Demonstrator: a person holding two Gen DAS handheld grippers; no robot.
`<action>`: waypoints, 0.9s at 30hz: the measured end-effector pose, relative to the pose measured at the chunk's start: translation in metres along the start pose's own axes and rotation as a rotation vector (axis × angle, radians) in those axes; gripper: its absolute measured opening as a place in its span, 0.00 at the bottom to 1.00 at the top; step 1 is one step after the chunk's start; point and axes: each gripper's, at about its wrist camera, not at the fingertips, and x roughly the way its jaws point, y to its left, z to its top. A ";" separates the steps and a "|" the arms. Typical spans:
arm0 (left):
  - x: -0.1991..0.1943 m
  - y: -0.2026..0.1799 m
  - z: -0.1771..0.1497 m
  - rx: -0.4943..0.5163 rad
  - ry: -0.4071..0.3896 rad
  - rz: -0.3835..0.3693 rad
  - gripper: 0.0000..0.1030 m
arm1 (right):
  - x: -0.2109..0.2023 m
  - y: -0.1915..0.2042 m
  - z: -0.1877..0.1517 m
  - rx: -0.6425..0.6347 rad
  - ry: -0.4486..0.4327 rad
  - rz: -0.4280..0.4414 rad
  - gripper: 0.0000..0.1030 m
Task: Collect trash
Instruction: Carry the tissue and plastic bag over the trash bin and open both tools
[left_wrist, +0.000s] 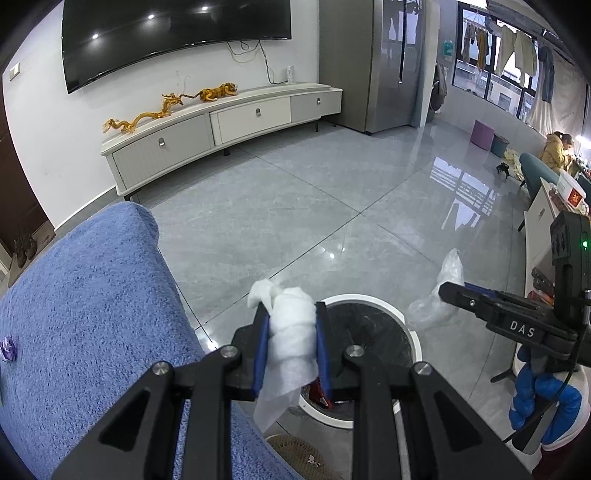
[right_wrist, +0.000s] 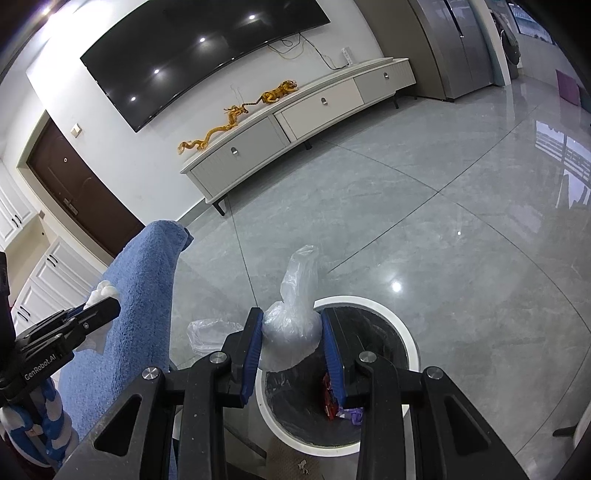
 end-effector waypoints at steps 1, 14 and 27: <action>0.001 -0.001 0.000 0.004 0.000 0.002 0.21 | 0.001 -0.001 0.000 -0.001 0.001 0.001 0.29; 0.014 -0.009 -0.004 0.034 0.034 0.008 0.21 | 0.011 -0.002 -0.007 0.002 0.031 -0.010 0.29; 0.031 -0.009 -0.003 0.060 0.066 0.006 0.23 | 0.022 -0.006 -0.015 0.017 0.062 -0.034 0.29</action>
